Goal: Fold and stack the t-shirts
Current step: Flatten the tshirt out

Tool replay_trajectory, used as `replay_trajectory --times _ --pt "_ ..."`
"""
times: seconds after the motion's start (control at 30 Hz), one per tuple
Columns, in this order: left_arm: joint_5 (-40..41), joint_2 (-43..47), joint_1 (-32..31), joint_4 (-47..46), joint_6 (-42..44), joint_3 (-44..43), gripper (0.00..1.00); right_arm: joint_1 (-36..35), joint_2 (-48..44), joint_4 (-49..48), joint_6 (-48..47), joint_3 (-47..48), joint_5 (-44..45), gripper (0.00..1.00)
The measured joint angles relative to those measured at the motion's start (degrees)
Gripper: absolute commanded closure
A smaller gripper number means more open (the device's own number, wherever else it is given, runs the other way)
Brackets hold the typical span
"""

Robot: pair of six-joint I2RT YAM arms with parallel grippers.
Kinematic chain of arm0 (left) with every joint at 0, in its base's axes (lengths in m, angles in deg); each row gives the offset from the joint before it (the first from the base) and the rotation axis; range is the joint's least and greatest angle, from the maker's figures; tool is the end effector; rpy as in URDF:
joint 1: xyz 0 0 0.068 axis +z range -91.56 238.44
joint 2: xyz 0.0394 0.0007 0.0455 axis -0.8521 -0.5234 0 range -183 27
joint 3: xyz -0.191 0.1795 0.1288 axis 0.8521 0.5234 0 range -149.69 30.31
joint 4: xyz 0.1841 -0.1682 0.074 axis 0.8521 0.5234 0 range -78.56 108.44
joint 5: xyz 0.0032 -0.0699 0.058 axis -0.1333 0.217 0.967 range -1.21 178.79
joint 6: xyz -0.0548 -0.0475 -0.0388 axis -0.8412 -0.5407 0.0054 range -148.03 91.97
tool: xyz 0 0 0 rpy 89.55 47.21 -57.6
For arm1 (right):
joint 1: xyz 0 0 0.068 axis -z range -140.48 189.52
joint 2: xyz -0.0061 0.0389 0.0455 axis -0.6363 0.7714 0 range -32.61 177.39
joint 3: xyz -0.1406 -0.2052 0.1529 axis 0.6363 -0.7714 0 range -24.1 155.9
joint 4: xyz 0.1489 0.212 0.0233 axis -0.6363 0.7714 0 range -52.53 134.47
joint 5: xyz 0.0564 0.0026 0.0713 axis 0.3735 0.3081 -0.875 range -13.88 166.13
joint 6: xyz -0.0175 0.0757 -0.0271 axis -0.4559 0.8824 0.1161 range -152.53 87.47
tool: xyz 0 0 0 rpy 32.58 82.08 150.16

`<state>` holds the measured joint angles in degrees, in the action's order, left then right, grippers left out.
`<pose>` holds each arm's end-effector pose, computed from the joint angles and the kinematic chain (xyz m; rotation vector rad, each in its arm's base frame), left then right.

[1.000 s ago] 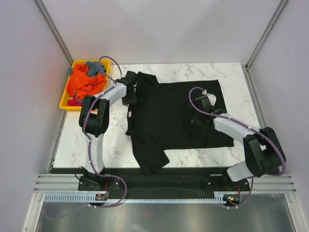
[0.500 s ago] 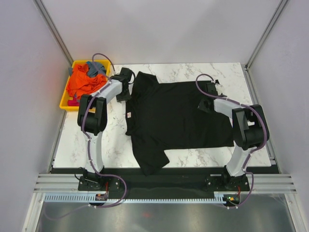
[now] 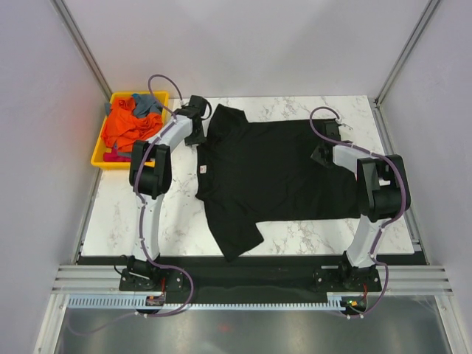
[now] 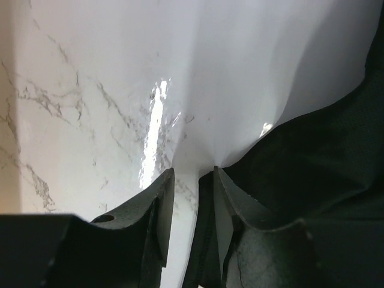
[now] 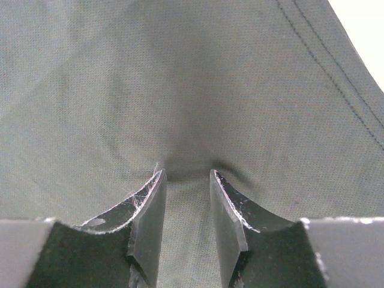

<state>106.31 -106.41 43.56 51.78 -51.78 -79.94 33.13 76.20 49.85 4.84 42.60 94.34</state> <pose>0.5139 -0.1141 0.1518 -0.2952 2.5869 0.1757 0.4149 0.0239 0.1477 0.7764 2.3301 -0.0721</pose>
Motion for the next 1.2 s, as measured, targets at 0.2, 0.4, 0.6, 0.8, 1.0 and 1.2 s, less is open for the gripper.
replay_trajectory --times 0.2,0.4,0.6,0.8,1.0,1.2 --pt "-1.68 -5.9 0.0 0.42 1.97 -9.9 0.6 1.27 0.02 0.22 2.12 0.15 1.31 0.57" --pt "-3.19 -6.4 0.0 1.09 4.09 -13.51 0.57 1.42 -0.15 3.82 1.88 2.36 1.09 0.55" --pt "-5.35 15.39 -0.28 2.86 3.74 10.95 0.6 1.42 -6.38 7.87 0.74 2.05 -3.61 0.55" --pt "-12.24 38.93 -2.21 0.5 1.57 34.45 0.62 1.4 -17.31 10.16 0.33 -3.63 -6.73 0.55" --pt "-18.64 42.58 -3.56 -2.75 -1.29 48.74 0.65 1.42 -21.77 10.97 0.26 -9.99 -9.31 0.55" --pt "-19.43 35.43 -3.48 -7.02 -4.0 50.12 0.65 1.42 -20.81 10.82 -0.7 -15.39 -9.27 0.55"
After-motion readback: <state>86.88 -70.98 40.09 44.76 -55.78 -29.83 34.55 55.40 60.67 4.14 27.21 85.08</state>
